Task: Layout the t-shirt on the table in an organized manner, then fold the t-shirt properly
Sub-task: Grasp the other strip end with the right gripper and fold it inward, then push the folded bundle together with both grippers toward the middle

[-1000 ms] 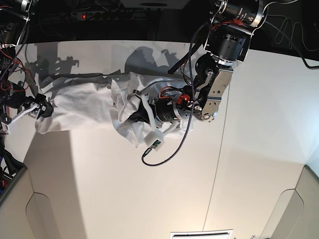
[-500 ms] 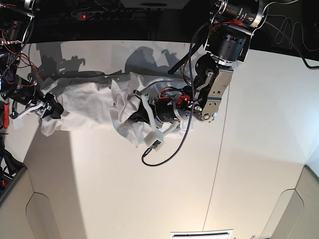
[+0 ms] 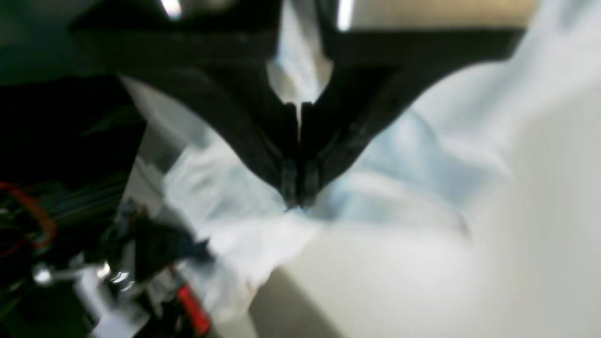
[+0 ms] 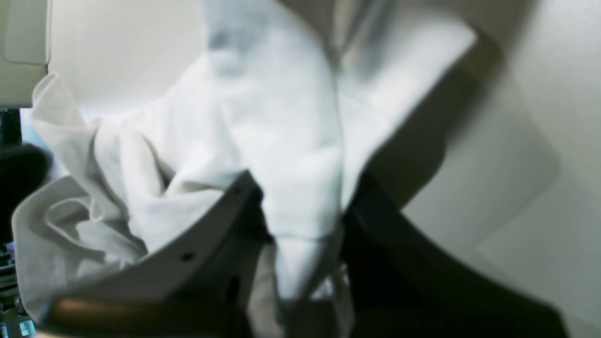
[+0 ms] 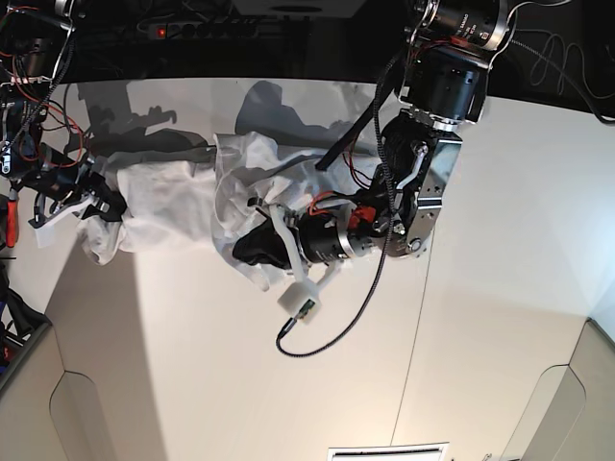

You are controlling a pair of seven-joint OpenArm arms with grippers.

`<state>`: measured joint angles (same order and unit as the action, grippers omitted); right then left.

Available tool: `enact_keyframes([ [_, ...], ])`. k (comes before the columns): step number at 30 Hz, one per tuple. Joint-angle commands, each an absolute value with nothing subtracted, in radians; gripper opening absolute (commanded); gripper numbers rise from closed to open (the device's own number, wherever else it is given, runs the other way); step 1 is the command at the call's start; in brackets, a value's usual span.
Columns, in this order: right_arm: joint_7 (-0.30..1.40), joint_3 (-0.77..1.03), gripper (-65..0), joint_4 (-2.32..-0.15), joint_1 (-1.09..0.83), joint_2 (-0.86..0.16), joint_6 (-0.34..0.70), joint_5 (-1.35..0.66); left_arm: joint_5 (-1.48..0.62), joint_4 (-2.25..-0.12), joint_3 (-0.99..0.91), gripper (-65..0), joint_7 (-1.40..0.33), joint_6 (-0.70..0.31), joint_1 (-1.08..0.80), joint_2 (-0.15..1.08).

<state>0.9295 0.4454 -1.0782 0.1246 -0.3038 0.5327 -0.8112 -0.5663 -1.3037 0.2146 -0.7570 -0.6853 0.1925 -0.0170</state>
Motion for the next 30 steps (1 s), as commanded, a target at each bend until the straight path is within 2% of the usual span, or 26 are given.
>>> enact_keyframes([
  [1,0.925,0.448,-65.0,-1.098,0.138,-0.319,0.546,-0.833,-0.598,-1.355,0.208,-65.0,-0.766,-0.698,0.213,-0.023],
  [5,0.925,0.448,-65.0,-1.098,0.139,-0.319,0.546,-0.831,-0.649,-1.449,0.181,-65.0,-0.875,-0.698,0.213,0.001],
  [9,0.925,0.461,-65.0,-1.098,0.143,-0.321,0.546,-0.83,-0.67,-1.455,0.144,-65.0,-0.956,-0.698,0.202,0.041],
  [18,0.947,0.498,-65.0,-1.1,0.177,-0.361,0.546,-0.831,-0.783,-1.455,0.009,-65.0,-0.954,-0.698,0.102,0.154],
  [26,0.976,0.498,-65.0,-1.1,0.176,-0.363,0.547,-0.864,-0.825,-1.454,-0.032,-65.0,-0.954,-0.698,0.054,0.152],
  [30,1.01,0.498,-65.0,-1.104,0.176,-0.363,0.573,-0.949,-0.758,-1.449,-0.032,-65.0,-0.926,-0.698,0.044,0.149],
])
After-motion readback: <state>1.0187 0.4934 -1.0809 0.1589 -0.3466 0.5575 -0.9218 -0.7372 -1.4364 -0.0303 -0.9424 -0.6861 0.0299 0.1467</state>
